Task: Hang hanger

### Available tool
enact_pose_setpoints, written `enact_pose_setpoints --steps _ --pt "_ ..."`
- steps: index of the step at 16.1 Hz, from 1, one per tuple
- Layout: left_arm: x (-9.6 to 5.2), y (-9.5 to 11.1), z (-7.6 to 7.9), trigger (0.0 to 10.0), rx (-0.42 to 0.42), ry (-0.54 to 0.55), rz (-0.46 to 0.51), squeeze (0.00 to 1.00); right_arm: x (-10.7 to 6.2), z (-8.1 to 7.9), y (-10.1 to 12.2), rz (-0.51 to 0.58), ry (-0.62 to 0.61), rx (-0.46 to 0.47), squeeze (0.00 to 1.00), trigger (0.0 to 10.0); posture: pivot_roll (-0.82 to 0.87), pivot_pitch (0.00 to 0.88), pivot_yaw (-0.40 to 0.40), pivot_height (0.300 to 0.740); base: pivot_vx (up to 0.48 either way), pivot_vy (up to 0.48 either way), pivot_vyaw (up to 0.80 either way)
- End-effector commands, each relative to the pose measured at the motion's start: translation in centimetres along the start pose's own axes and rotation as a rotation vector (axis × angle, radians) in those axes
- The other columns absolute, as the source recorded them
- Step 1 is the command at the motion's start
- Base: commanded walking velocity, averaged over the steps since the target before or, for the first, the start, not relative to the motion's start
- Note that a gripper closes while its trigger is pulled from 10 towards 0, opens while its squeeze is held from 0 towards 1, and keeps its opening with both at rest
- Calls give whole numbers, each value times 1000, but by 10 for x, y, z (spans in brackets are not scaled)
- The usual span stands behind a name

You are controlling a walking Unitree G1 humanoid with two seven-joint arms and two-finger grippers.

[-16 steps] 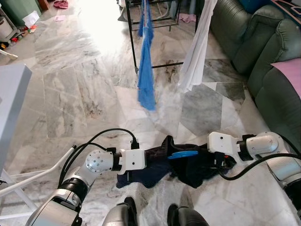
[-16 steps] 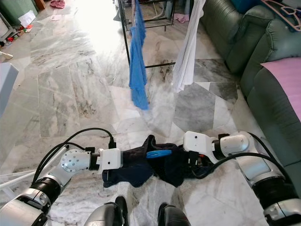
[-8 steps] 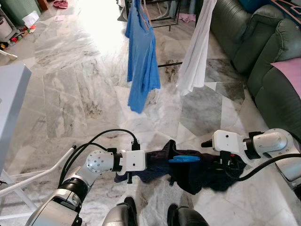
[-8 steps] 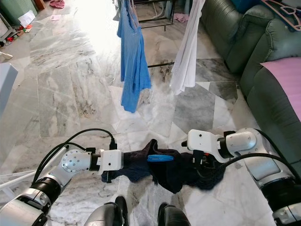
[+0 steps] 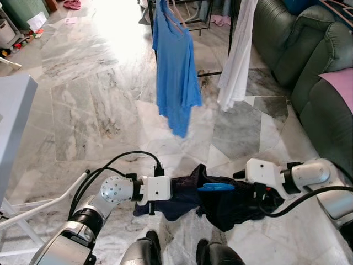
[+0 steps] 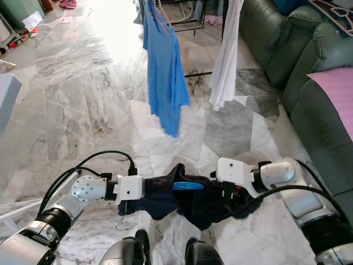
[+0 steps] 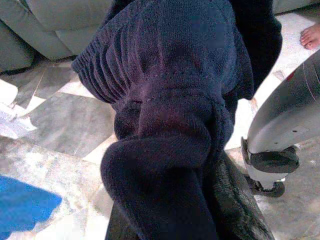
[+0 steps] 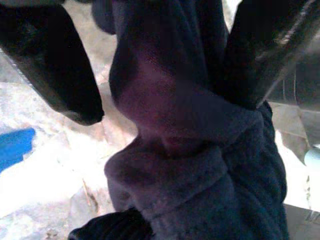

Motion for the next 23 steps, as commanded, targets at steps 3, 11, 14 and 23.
enact_pose_setpoints --steps 3,11,14,23 --pt "0 3 -5 0 28 11 9 0 7 -9 -8 -9 27 24 0 10000 -171 239 50 740 0 0 0" --pt "0 4 -5 0 29 8 17 0 18 -14 -20 3 35 103 0 0 -169 240 54 740 0 0 0" --pt "0 5 -5 0 30 10 20 0 25 -18 -25 4 48 127 0 0 -169 240 54 740 0 0 0" --pt "1 5 -8 0 26 23 15 0 27 -11 -29 29 -3 141 0 0 -168 236 53 740 0 0 0"
Point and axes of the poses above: a point about 5 cm out from each wrist's last joint towards the gripper, its own x axis pointing out of the wrist towards the gripper, its own y axis along the axis of the wrist's last joint, z = x × y, the point moved 2 cm from there along x, pointing out of the wrist towards the gripper, and after that the axes turned 8 degrees about x, right-handed, at the moved point
